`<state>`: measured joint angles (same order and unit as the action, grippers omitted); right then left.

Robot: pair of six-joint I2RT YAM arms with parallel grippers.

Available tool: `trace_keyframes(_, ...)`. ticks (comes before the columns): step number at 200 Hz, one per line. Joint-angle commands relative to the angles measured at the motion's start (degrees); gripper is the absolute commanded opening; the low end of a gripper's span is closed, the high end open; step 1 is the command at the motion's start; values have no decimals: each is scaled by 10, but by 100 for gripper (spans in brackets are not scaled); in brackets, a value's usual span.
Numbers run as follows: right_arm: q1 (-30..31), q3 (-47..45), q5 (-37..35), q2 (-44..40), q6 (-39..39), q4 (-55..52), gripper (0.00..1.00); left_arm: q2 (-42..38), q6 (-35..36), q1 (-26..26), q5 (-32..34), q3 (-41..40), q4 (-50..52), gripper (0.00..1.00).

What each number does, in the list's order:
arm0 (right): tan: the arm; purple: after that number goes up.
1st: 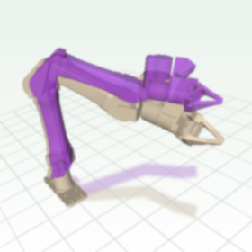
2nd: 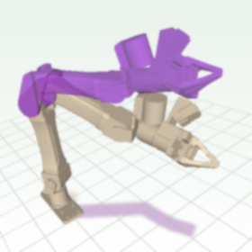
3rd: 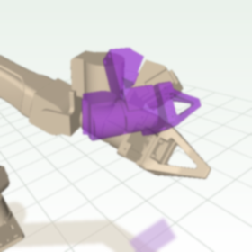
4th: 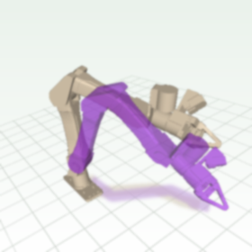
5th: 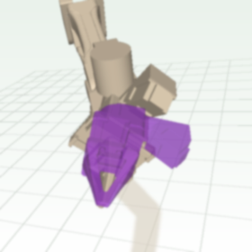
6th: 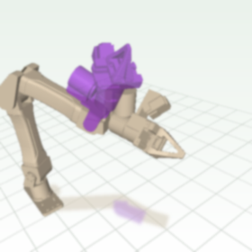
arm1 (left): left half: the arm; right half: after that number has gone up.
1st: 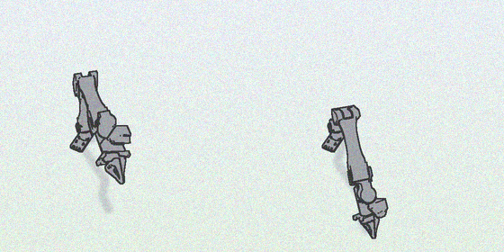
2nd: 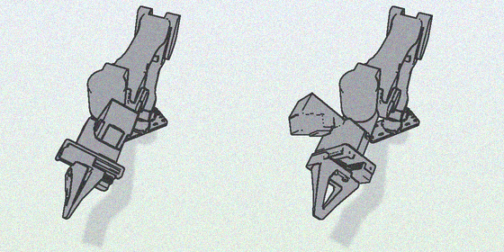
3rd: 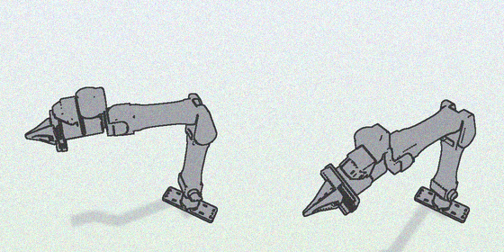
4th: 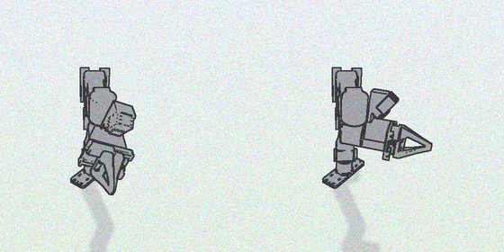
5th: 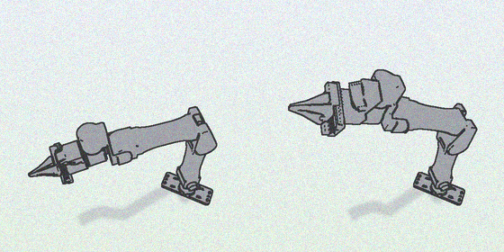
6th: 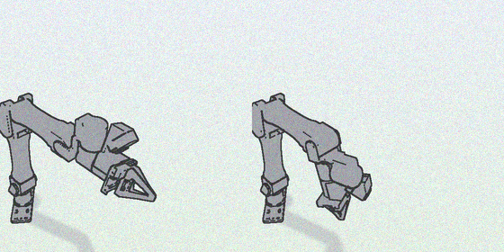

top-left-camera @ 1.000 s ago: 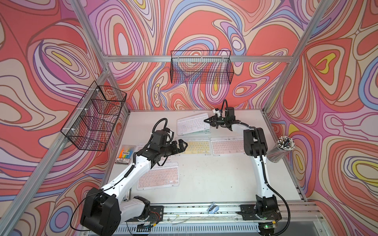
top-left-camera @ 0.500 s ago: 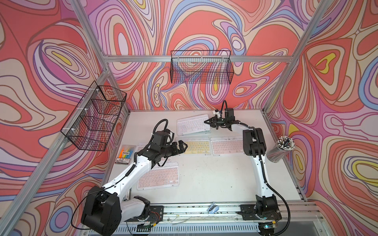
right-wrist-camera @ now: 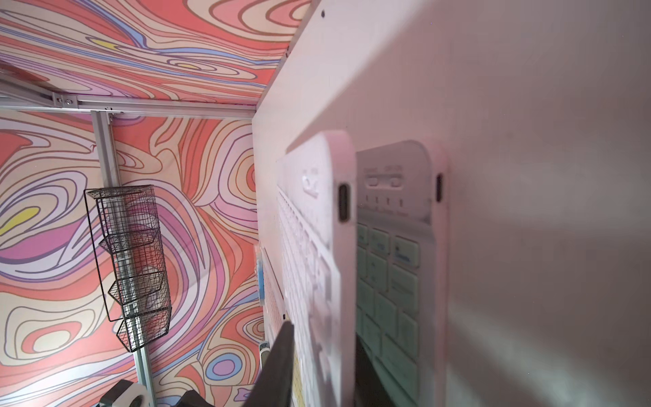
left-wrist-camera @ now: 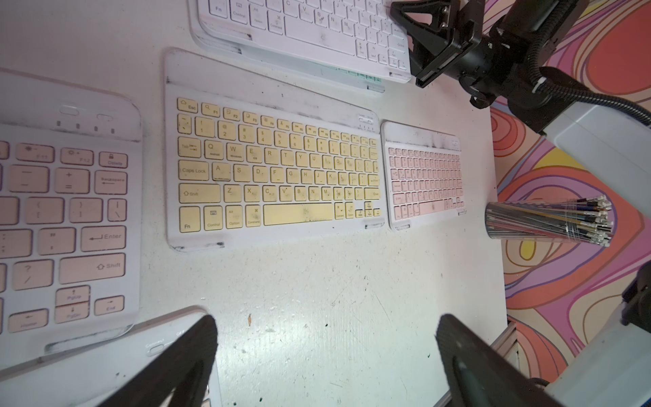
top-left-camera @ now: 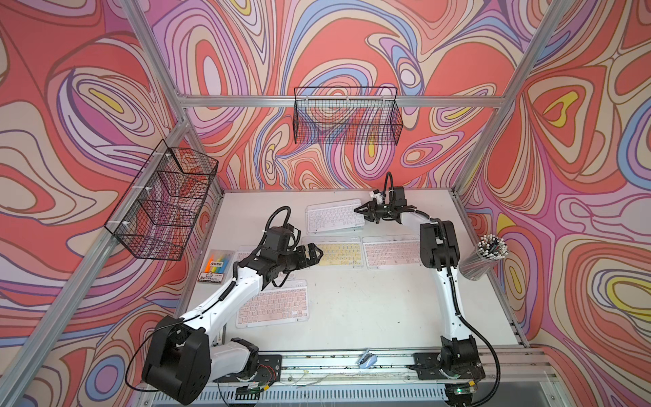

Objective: Stack the numeric keypads
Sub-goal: Place the numeric keypad at the numeric keypad.

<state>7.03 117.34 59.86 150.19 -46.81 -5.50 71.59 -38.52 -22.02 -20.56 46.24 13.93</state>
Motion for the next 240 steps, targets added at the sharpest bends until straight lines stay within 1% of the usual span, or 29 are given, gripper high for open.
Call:
trace_keyframes(1, -3, 31, -18, 12, 26, -32, 24, 7, 6, 4, 0, -7, -5, 100)
trace_keyframes(23, -3, 44, -23, 14, 38, -56, 24, 10, 3, 3, 0, -10, -10, 100)
trace_keyframes(55, -3, 44, -50, 8, 66, -94, 25, 13, 1, 3, 2, -16, -14, 100)
trace_keyframes(105, 1, 56, -58, 16, 68, -102, 25, 19, -1, 3, 3, -26, -19, 100)
trace_keyframes(154, 11, 86, -72, 29, 88, -138, 25, 18, -2, 3, 6, -37, -21, 99)
trace_keyframes(209, 14, 93, -88, 27, 97, -153, 25, 13, 0, 4, 10, -48, -16, 99)
trace_keyframes(223, 14, 97, -94, 27, 102, -161, 26, 9, -1, 3, 10, -53, -17, 99)
trace_keyframes(240, 14, 97, -97, 25, 102, -164, 32, 4, -3, 3, 14, -58, -18, 99)
